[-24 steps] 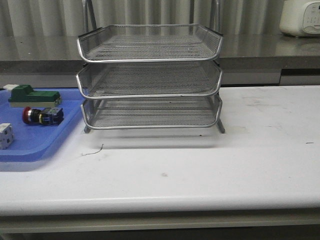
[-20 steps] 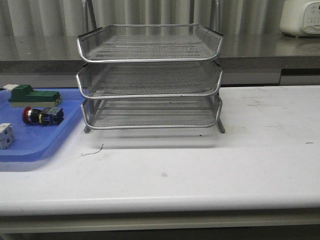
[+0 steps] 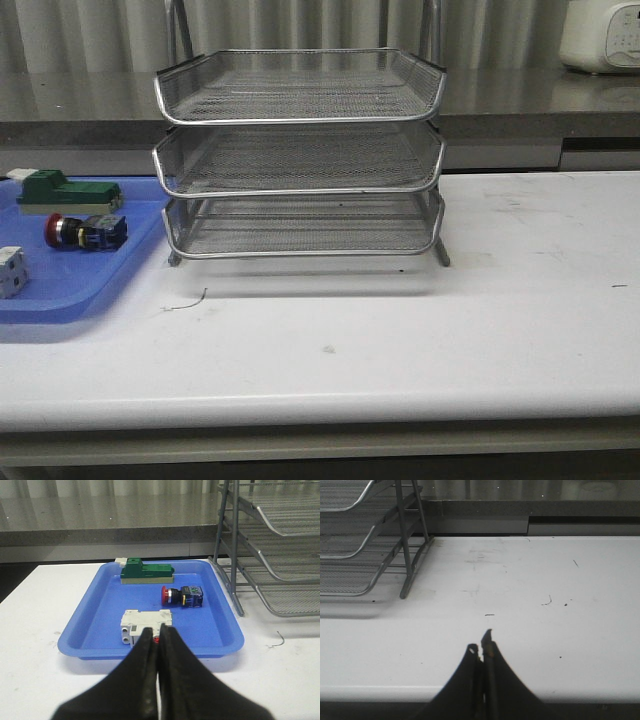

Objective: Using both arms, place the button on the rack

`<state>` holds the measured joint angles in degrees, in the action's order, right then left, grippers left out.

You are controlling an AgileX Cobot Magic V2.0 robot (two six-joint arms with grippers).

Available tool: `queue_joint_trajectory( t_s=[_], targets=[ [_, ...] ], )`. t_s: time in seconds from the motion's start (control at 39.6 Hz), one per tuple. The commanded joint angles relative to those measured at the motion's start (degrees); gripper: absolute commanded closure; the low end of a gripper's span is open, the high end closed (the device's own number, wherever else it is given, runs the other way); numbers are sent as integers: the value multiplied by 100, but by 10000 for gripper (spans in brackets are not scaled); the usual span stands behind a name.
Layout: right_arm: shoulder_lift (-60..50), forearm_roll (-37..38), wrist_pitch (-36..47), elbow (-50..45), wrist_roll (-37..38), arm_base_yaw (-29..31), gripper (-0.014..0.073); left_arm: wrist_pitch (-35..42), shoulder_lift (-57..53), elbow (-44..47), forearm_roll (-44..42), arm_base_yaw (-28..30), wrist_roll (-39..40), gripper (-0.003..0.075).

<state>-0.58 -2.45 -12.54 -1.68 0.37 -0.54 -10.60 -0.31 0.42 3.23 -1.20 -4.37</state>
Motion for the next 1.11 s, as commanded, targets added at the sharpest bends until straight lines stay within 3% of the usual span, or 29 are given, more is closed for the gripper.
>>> queue_joint_trajectory(
  t_s=[0.0,0.38,0.56,0.73,0.86,1.09],
  targets=[
    [-95,45,460,27,-37,-3,654,453,-125,52,9,18,34,739],
    [-95,45,578,32,-3,-2,654,657,-125,52,9,18,24,739],
    [-95,45,1062,70,-3,-2,654,1762,-125,41,9,18,24,739],
    [-90,45,1088,755,-37,-2,654,2600,-90,-482,23,18,24,739],
    [66,45,624,1517,-37,-2,654,2176,166,-1298,-5,18,24,739],
    [1383,45,-717,2962,-3,-2,654,-102,1651,-2800,-682,18,-22,739]
  ],
)
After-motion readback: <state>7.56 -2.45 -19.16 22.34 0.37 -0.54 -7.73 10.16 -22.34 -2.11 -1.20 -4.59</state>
